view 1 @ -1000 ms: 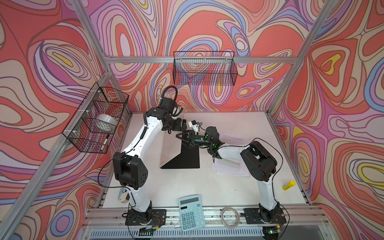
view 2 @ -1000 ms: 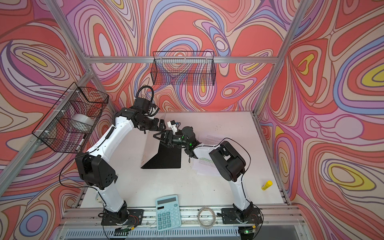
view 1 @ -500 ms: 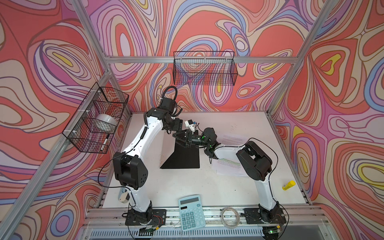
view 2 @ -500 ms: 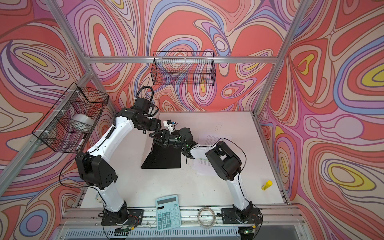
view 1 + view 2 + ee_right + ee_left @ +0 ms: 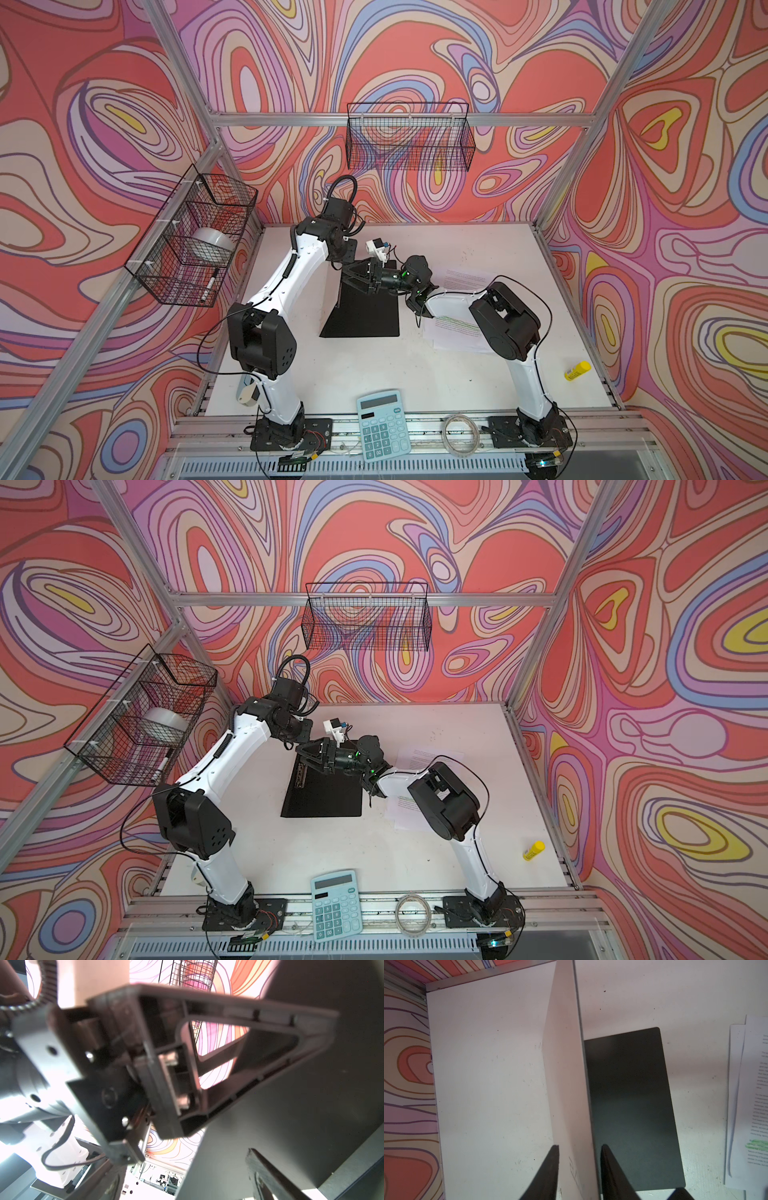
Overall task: Put the files into the folder
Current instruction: 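Swing the cover farther open with left gripper while right gripper holds back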
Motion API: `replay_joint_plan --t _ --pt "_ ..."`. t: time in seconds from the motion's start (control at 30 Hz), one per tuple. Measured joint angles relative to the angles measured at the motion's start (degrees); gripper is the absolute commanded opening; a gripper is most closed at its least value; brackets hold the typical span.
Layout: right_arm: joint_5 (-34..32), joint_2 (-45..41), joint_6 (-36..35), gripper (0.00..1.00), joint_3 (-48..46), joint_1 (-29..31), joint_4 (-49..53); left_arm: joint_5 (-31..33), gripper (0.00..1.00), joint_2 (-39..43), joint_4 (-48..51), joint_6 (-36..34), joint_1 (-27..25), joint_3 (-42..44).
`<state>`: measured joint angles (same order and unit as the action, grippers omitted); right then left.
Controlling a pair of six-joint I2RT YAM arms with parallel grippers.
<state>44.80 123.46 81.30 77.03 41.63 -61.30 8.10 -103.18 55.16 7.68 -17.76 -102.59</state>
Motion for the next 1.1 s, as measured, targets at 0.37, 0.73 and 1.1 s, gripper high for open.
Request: replay_joint_plan --t 0.37,0.73,1.1 --pt "0.22 -2.19 -6.6 0.86 -2.47 0.02 8.83 4.85 0.0 1.95 -0.94 0.22 0.59 3.1" --pt "-13.05 -12.92 -36.5 0.76 2.58 0.02 58.88 -1.81 0.0 10.84 -1.11 7.5 7.91 11.52" --pt "-21.86 -10.08 -47.54 0.61 8.11 0.04 81.9 -9.73 0.0 16.11 -4.33 15.43 11.87 18.18"
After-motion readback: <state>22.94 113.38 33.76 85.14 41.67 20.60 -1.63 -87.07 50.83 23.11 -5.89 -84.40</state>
